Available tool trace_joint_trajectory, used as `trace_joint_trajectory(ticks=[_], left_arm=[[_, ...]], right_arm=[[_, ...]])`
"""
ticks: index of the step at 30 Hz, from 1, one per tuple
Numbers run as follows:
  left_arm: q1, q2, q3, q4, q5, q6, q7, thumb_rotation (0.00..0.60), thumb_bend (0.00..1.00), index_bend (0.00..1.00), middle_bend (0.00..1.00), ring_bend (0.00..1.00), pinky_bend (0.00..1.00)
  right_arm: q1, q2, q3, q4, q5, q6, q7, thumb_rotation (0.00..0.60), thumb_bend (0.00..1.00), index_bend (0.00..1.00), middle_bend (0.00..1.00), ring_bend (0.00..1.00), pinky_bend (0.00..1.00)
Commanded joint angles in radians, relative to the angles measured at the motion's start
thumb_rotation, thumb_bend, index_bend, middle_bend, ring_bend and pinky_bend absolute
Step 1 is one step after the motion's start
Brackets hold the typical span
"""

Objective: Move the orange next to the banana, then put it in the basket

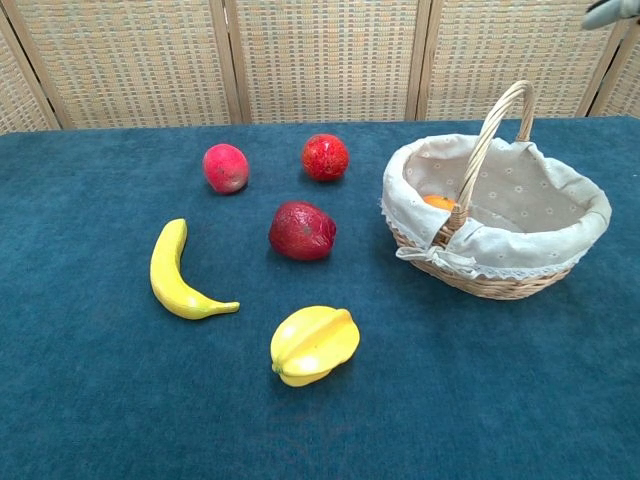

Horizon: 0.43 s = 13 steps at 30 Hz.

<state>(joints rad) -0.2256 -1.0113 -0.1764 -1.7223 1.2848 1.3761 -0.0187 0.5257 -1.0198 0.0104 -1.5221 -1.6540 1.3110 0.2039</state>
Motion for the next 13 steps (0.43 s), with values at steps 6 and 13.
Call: trace_joint_trajectory(ticks=[6,13], left_arm=[[0.029,-0.004,0.027,-0.015,0.047,0.044,0.007,0.600,0.00,0.00,0.00,0.00,0.00],[0.057,-0.012,0.056,-0.023,0.087,0.081,0.033,0.600,0.00,0.00,0.00,0.00,0.00]], right_arm=[[-0.149,0.056,-0.058,-0.084,0.076,0.051,-0.165,0.600,0.00,0.00,0.00,0.00,0.00],[-0.254,0.025,-0.052,-0.151,0.109,0.177,-0.275,0.600,0.00,0.00,0.00,0.00,0.00]])
